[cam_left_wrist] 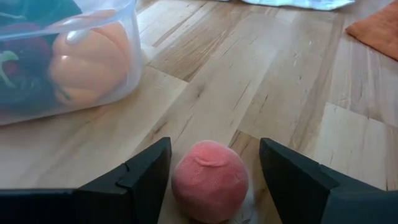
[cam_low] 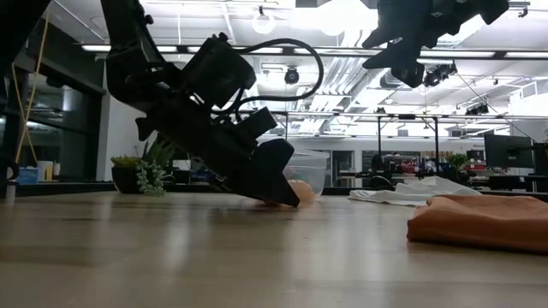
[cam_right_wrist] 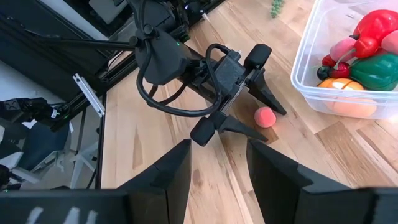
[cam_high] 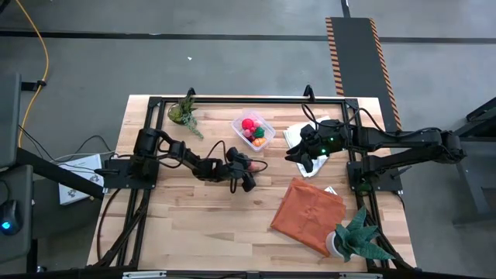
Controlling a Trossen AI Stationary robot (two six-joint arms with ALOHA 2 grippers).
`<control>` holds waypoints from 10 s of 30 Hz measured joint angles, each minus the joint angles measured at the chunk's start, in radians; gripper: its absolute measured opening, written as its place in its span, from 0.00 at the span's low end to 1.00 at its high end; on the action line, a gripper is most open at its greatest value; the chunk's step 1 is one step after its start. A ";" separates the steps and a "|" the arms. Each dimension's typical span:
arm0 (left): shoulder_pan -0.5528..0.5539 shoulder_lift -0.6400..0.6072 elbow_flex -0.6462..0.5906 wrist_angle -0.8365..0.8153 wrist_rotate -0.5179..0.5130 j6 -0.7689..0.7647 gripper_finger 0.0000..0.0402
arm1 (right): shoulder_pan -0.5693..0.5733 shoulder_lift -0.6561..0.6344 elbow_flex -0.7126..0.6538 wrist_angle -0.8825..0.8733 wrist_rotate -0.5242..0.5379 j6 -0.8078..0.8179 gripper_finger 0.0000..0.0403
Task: Pick and placing Produce into tupperware
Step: Put the pink peach into the transparent bin
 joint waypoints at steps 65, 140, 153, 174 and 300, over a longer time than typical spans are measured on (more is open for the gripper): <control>0.000 -0.142 -0.004 -0.164 -0.003 -0.011 0.34 | 0.000 0.000 0.000 0.000 0.009 0.008 0.36; 0.048 -0.989 0.009 -0.485 -0.336 1.064 0.34 | -0.072 0.000 0.000 0.310 0.149 0.090 0.36; 0.383 -0.989 0.172 -0.526 -0.065 0.945 0.34 | -0.101 0.000 0.000 0.332 0.149 0.088 0.36; 0.976 -0.938 0.209 -0.560 0.948 0.422 0.34 | -0.113 0.000 0.000 0.331 0.217 0.095 0.36; 0.560 0.151 1.119 -1.616 0.655 0.684 0.34 | -0.137 0.081 0.000 0.360 0.159 0.041 0.36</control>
